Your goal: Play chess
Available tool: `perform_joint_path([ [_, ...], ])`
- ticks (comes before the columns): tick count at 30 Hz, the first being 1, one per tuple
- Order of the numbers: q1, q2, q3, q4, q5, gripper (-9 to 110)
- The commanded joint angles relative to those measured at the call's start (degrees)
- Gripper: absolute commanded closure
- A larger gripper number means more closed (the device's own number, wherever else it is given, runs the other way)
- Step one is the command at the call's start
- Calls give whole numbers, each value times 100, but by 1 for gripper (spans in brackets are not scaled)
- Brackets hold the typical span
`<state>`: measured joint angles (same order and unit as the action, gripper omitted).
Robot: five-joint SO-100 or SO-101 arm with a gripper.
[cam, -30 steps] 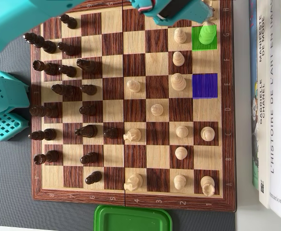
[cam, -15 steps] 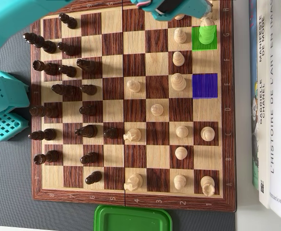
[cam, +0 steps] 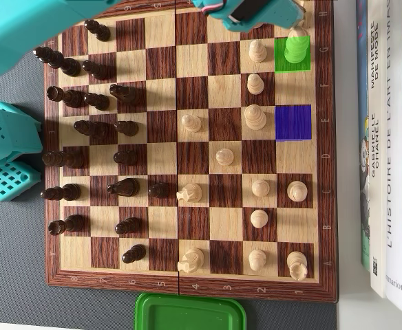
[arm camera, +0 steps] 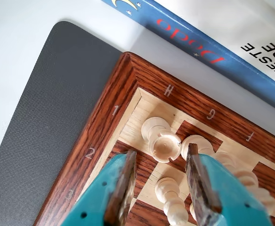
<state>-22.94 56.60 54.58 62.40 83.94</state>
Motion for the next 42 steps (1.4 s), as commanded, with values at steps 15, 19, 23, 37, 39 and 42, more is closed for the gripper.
perform_joint_path([
  [15,18,62,-272,-149,-9,85],
  [19,0,62,-246,-272,-9,85],
  [23,0,-105,-281,-272,0,85],
  [37,26,-220,-413,-281,-18,85],
  [39,26,-220,-413,-272,-18,86],
  [42,26,-220,-413,-272,-18,90],
])
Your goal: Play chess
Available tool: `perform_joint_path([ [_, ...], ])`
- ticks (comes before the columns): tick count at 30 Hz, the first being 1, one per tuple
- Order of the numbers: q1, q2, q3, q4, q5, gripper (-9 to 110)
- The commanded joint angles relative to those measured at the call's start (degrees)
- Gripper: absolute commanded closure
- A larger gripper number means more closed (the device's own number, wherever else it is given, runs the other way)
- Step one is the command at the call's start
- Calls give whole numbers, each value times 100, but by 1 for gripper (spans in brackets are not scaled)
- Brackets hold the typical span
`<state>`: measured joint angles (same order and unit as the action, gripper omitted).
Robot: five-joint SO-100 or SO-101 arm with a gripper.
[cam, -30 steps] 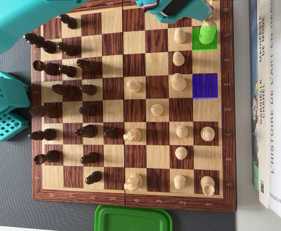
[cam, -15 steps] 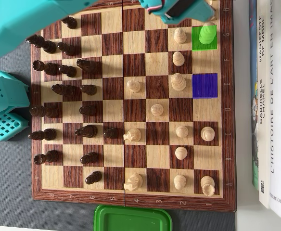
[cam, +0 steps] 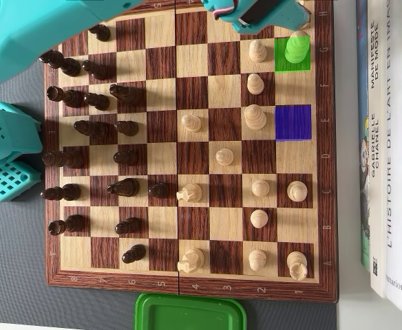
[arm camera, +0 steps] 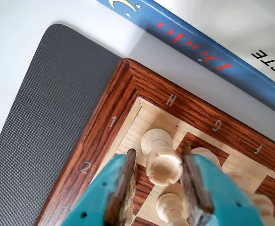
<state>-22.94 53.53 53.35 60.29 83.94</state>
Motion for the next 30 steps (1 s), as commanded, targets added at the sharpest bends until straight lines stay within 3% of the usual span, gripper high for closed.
perform_joint_path([
  [1,26,88,-290,-62,-18,90],
  [12,26,88,-281,-62,-18,97],
  [30,-220,343,-202,-18,-18,97],
])
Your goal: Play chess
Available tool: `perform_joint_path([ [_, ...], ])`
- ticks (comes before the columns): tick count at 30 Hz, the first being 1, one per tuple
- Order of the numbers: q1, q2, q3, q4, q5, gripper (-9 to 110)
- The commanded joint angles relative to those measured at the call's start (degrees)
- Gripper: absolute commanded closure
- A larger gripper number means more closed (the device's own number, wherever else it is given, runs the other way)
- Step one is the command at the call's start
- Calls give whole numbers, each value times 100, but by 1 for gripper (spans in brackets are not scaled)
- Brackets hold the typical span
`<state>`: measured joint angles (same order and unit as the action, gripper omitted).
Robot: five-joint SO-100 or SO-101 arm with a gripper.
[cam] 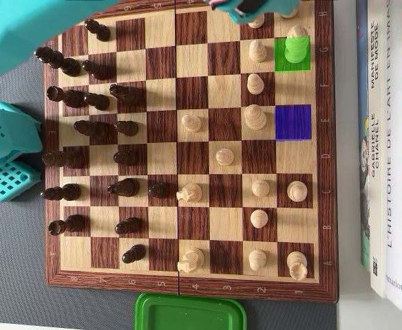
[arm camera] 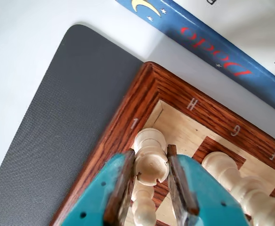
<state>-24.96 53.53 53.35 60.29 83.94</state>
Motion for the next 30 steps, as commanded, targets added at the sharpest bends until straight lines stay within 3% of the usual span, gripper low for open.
perform_joint_path([
  [1,-18,457,-97,-53,-18,97],
  [18,-97,1819,527,-18,26,97],
  [30,105,3349,2021,-70,44,97],
])
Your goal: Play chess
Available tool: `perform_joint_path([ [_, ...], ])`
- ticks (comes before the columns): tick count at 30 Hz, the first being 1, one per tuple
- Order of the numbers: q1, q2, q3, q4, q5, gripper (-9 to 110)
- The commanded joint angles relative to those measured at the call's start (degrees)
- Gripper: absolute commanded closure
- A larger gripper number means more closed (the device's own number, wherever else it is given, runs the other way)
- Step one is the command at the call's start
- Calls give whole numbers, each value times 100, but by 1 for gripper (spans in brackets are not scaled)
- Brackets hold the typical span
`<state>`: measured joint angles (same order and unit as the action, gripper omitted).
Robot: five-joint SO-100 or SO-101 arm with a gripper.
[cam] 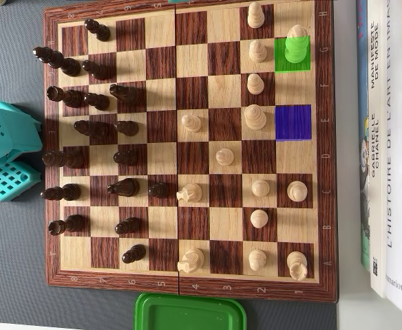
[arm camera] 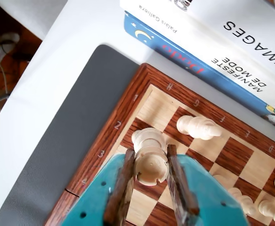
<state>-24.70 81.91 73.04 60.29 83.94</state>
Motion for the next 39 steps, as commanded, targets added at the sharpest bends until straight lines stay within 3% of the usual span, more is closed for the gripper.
perform_joint_path([
  [1,123,606,149,-70,44,97],
  [20,1301,976,721,-70,-9,97],
  [39,1327,-589,-325,-70,-9,97],
])
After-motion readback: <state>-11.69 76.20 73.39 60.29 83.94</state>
